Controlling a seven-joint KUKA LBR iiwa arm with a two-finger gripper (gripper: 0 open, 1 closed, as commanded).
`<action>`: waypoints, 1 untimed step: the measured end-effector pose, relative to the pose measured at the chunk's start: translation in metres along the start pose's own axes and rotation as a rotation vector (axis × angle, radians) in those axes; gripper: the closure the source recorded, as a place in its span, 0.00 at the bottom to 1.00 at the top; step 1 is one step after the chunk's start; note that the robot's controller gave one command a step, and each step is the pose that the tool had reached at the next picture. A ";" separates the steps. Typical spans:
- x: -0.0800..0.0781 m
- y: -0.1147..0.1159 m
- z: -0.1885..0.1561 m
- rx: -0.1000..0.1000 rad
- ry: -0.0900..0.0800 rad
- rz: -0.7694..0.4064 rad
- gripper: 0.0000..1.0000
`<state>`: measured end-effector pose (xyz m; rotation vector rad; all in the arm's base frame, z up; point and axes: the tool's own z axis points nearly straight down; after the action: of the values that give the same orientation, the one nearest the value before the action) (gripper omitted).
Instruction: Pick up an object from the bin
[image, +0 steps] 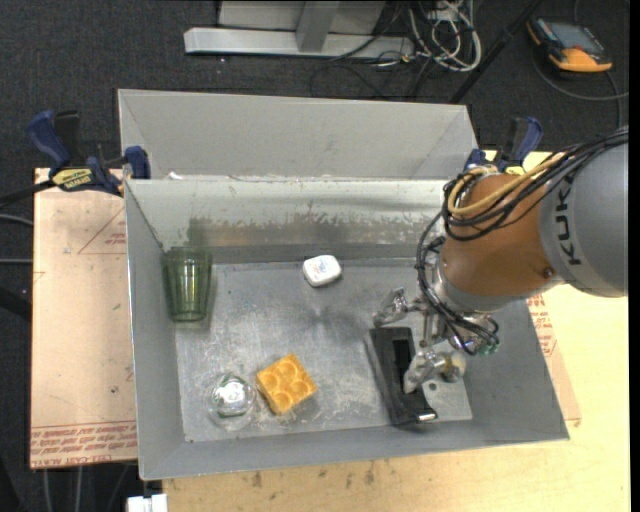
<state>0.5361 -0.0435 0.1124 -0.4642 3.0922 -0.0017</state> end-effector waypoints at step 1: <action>-0.009 -0.001 0.006 -0.003 0.006 -0.013 0.00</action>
Offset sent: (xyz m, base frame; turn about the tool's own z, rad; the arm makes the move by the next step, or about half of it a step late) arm 0.0223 -0.0343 0.0064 -0.2585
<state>0.5450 -0.0416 0.1065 -0.4848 3.0952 0.0011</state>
